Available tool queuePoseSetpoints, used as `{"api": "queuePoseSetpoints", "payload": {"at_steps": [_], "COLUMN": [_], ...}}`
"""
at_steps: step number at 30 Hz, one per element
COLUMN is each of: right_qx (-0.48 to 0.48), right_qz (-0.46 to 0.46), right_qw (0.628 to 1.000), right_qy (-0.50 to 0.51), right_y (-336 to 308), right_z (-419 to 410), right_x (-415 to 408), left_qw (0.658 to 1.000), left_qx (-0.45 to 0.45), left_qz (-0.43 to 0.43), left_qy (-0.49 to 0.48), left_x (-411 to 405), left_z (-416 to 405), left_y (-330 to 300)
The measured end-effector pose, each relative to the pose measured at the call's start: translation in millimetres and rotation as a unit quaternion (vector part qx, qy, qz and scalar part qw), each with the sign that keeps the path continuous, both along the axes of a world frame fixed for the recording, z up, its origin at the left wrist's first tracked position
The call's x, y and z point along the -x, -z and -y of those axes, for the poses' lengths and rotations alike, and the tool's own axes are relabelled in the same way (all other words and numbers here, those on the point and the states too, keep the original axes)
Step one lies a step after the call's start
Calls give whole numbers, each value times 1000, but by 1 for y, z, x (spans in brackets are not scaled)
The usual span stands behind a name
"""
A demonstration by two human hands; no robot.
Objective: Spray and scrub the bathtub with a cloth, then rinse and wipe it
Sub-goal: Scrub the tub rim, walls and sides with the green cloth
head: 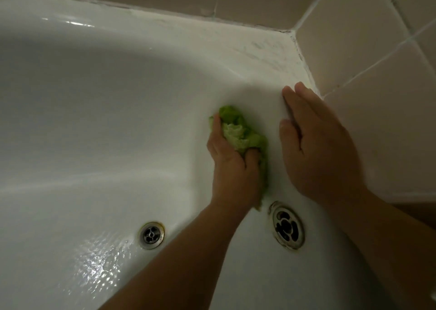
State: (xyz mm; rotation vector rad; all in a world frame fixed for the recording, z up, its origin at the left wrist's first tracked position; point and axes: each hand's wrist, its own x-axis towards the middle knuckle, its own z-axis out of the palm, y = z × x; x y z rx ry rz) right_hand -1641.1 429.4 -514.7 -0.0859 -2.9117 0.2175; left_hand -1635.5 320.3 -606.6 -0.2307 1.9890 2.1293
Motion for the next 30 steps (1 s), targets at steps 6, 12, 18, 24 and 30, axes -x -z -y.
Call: {"api": "queuePoseSetpoints", "payload": {"at_steps": [6, 12, 18, 24, 30], "right_qx": [-5, -6, -1, 5, 10], "right_qz": [-6, -15, -10, -10, -22], "right_qw": [1000, 1000, 1000, 1000, 1000], "right_qy": [-4, -7, -9, -13, -14], "right_y": [2, 3, 1, 2, 1], "right_z": [-1, 0, -1, -2, -1], "right_x": [-1, 1, 1, 3, 3], "left_qw": [950, 993, 946, 959, 918], "left_qx": [-14, -12, 158, 123, 318], "left_qz": [310, 120, 272, 253, 226], "left_qy": [14, 0, 76, 25, 63], "left_x": [0, 1, -15, -11, 9], "left_z": [9, -1, 26, 26, 59], "left_y": [59, 25, 110, 99, 148]}}
